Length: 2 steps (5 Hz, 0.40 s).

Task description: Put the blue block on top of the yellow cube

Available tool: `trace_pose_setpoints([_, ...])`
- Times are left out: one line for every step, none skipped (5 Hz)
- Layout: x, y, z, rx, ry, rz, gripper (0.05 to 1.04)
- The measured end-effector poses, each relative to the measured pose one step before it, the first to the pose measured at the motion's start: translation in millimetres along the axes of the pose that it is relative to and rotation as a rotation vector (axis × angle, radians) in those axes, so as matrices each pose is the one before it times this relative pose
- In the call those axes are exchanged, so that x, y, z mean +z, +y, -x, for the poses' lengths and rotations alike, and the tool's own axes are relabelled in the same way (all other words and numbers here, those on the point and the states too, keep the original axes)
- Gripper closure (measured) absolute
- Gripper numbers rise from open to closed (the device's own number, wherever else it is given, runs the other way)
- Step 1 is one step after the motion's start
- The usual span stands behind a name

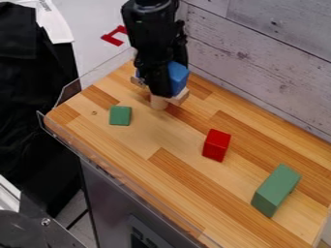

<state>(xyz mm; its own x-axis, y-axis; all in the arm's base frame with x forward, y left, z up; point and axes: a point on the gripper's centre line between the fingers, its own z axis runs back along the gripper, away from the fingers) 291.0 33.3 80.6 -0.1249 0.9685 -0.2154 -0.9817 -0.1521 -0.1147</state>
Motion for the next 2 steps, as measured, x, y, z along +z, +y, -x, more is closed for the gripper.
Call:
trace_pose_setpoints([-3.06, -8.72, -3.42, 0.0043, 0.0089, -0.0157, 0.481])
trace_pose_setpoints([-0.61, -7.91, -2.51, -0.0087, 0.0109, -0.0026, 0.481])
